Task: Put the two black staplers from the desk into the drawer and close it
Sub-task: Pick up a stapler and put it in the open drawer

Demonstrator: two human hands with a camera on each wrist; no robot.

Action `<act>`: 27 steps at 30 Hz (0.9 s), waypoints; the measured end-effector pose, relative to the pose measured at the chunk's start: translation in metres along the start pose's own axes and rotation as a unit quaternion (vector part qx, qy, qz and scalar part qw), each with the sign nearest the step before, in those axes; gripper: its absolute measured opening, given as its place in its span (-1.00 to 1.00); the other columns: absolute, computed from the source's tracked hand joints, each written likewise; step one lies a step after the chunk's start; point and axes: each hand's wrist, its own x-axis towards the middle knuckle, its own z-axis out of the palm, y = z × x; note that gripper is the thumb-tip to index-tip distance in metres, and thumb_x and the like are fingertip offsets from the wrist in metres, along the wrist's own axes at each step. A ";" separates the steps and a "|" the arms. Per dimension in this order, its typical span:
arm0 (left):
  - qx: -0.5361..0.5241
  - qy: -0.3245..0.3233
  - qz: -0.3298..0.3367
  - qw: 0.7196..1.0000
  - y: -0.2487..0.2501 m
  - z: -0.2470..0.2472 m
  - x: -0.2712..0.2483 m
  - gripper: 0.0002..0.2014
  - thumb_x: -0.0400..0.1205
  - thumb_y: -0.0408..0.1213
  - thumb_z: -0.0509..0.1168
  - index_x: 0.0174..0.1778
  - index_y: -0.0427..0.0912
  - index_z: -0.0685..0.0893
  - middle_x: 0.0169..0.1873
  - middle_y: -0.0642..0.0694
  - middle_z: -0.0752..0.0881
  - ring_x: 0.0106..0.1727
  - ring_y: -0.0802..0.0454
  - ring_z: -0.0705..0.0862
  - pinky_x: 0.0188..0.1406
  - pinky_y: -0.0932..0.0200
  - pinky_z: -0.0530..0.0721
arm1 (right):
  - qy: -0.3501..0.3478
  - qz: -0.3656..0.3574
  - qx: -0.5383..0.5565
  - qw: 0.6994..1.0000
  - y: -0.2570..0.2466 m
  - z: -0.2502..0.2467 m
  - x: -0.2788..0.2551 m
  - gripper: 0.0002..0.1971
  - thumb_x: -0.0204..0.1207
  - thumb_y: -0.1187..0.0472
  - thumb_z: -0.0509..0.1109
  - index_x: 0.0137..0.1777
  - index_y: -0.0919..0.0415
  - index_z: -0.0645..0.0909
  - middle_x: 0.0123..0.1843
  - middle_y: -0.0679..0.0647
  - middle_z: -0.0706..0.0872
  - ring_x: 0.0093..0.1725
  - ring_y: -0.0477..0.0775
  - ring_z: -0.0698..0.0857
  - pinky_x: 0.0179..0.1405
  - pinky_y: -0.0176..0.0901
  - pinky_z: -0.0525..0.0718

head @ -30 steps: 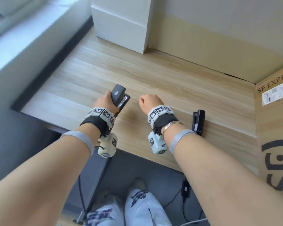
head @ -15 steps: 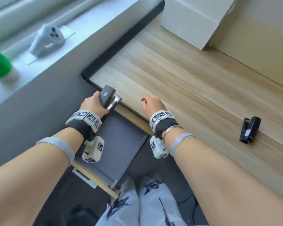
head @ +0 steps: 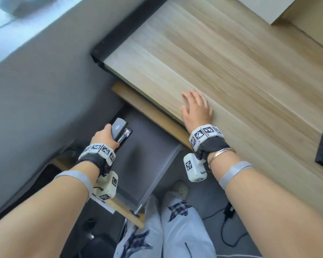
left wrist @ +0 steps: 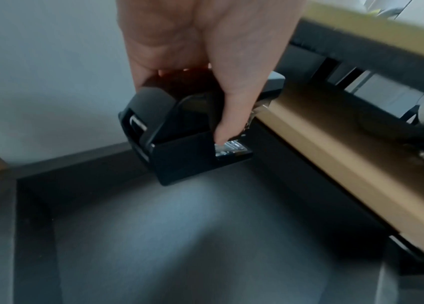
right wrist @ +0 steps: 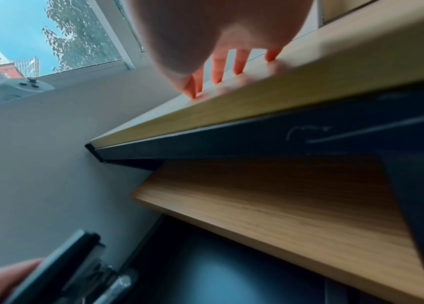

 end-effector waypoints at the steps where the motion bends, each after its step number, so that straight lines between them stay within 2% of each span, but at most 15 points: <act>1: 0.002 -0.001 0.002 1.000 -0.001 0.008 0.008 -0.68 0.41 -0.32 0.40 -0.08 -0.18 0.37 -0.07 -0.33 0.73 -0.08 -0.30 0.69 -0.19 0.04 0.55 | 0.005 -0.002 -0.003 1.000 0.000 0.004 0.001 -0.55 0.61 0.12 0.20 0.49 -0.15 0.37 0.64 -0.12 0.29 0.64 0.00 0.19 0.60 0.09 0.09; 3: 0.003 -0.001 0.004 1.000 -0.003 0.022 0.020 -0.69 0.42 -0.33 0.39 -0.08 -0.19 0.37 -0.07 -0.34 0.74 -0.07 -0.31 0.71 -0.20 0.04 0.55 | 0.013 -0.005 -0.008 1.000 -0.001 0.008 -0.001 -0.54 0.63 0.11 0.17 0.52 -0.18 0.32 0.66 -0.12 0.24 0.66 0.00 0.14 0.62 0.13 0.02; 6: 0.008 -0.004 0.001 1.000 -0.005 0.044 0.040 -0.65 0.42 -0.32 0.41 -0.12 -0.16 0.31 -0.07 -0.33 0.74 -0.12 -0.29 0.69 -0.24 0.06 0.52 | 0.024 -0.006 -0.029 0.999 -0.002 0.014 -0.001 -0.51 0.64 0.10 0.12 0.56 -0.21 0.23 0.68 -0.13 0.18 0.68 0.00 0.10 0.63 0.16 0.00; 9: 0.015 -0.009 0.005 1.000 -0.005 0.061 0.058 -0.64 0.41 -0.34 0.41 -0.12 -0.17 0.29 -0.03 -0.33 0.72 -0.03 -0.32 0.71 -0.26 0.06 0.49 | 0.017 -0.012 -0.054 0.998 -0.002 0.018 0.001 -0.49 0.66 0.06 0.07 0.60 -0.23 0.11 0.70 -0.13 0.10 0.69 0.03 0.05 0.63 0.18 -0.01; 13: 0.021 -0.022 0.005 1.000 -0.004 0.073 0.074 -0.66 0.41 -0.41 0.38 0.02 -0.26 0.41 0.01 -0.35 0.68 0.02 -0.35 0.69 -0.25 0.04 0.49 | 0.012 -0.018 -0.069 0.997 -0.001 0.021 0.001 -0.48 0.67 0.02 0.03 0.62 -0.23 0.04 0.71 -0.13 0.05 0.70 0.05 0.01 0.63 0.21 -0.03; 16: 0.017 -0.029 0.001 0.999 -0.006 0.077 0.081 -0.57 0.39 -0.43 0.39 0.15 -0.28 0.41 0.09 -0.35 0.66 0.08 -0.35 0.67 -0.20 0.02 0.52 | 0.023 -0.023 -0.068 0.997 -0.003 0.022 -0.001 -0.48 0.66 0.02 0.01 0.62 -0.21 0.04 0.71 -0.11 0.06 0.70 0.06 0.02 0.63 0.21 -0.02; 19: 0.012 -0.029 -0.015 0.999 -0.012 0.079 0.081 -0.44 0.42 -0.40 0.40 0.33 -0.27 0.39 0.20 -0.35 0.63 0.19 -0.34 0.65 0.00 -0.05 0.62 | 0.036 -0.030 -0.064 0.997 -0.008 0.023 -0.003 -0.47 0.62 0.00 -0.01 0.61 -0.20 0.09 0.70 -0.10 0.12 0.69 0.08 0.07 0.62 0.23 0.02; 21: 0.023 -0.046 -0.018 0.998 -0.006 0.085 0.084 -0.38 0.43 -0.36 0.42 0.40 -0.25 0.37 0.23 -0.35 0.63 0.23 -0.34 0.64 0.07 -0.06 0.63 | 0.044 -0.010 -0.070 0.997 -0.001 0.025 -0.001 -0.47 0.61 -0.01 -0.01 0.61 -0.21 0.10 0.70 -0.10 0.14 0.68 0.08 0.10 0.61 0.24 0.04; 24: 0.020 -0.056 -0.025 0.998 -0.007 0.086 0.085 -0.34 0.43 -0.34 0.43 0.44 -0.24 0.35 0.25 -0.36 0.62 0.25 -0.34 0.63 0.10 -0.04 0.62 | 0.053 -0.015 -0.075 0.996 -0.002 0.027 0.000 -0.47 0.61 -0.01 -0.01 0.60 -0.20 0.14 0.69 -0.09 0.18 0.67 0.09 0.15 0.60 0.24 0.09; 27: 0.014 -0.066 -0.033 0.997 -0.001 0.080 0.085 -0.38 0.41 -0.30 0.47 0.36 -0.25 0.40 0.23 -0.37 0.61 0.25 -0.34 0.62 0.12 -0.05 0.62 | 0.055 -0.011 -0.073 0.996 -0.003 0.027 0.001 -0.48 0.62 -0.01 0.04 0.59 -0.20 0.15 0.68 -0.09 0.19 0.67 0.08 0.15 0.60 0.23 0.08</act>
